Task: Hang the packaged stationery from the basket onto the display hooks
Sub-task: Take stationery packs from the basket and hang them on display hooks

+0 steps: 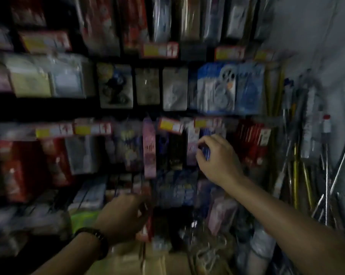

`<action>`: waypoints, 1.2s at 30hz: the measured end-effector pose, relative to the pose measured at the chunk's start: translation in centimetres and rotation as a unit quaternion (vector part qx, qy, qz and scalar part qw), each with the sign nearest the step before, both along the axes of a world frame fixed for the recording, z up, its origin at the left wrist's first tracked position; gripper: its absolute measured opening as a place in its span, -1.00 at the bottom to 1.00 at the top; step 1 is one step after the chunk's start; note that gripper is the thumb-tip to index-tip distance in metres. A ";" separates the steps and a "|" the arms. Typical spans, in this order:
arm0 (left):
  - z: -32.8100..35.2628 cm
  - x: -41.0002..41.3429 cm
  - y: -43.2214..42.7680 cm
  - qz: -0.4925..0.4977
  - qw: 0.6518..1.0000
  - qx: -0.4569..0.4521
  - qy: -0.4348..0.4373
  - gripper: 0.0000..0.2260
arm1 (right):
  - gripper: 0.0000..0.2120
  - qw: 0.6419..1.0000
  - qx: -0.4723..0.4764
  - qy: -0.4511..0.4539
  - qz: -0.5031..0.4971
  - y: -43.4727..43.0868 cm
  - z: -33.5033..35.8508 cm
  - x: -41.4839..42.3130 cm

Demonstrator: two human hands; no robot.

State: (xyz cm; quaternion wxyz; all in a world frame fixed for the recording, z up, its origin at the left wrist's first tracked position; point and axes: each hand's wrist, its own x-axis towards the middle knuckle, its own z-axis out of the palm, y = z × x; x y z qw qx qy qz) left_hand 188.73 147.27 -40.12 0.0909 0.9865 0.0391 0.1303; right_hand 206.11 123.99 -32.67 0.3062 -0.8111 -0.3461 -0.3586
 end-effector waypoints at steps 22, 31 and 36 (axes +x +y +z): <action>-46.0 -14.7 3.3 0.134 0.821 -0.334 0.443 -0.41 | -0.85 0.683 -0.302 0.665 0.019 7.3 -60.5 -20.8; -47.1 -14.0 4.8 0.114 0.826 -0.365 0.414 -0.25 | -0.74 0.592 -0.085 0.791 -0.125 15.1 -68.0 -21.7; -47.9 -13.8 5.7 0.126 0.835 -0.308 0.438 -0.60 | -0.93 0.483 -0.020 0.865 -0.134 17.2 -70.4 -21.4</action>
